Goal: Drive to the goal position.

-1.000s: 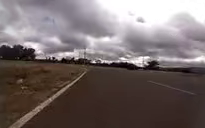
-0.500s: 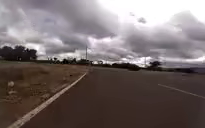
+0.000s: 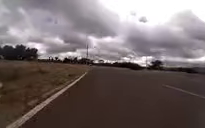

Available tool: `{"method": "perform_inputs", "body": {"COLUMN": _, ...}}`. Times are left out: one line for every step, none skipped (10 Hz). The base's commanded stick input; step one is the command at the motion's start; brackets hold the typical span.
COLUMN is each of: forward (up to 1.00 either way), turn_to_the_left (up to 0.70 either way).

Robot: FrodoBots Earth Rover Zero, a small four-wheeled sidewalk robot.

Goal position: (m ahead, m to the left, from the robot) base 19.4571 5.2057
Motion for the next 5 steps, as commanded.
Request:
{"method": "perform_inputs", "body": {"forward": 0.85, "turn_to_the_left": 0.04}}
{"method": "perform_inputs", "body": {"forward": 0.85, "turn_to_the_left": 0.04}}
{"method": "perform_inputs", "body": {"forward": 0.85, "turn_to_the_left": 0.04}}
{"method": "perform_inputs", "body": {"forward": 0.85, "turn_to_the_left": 0.04}}
{"method": "perform_inputs", "body": {"forward": 0.85, "turn_to_the_left": 0.04}}
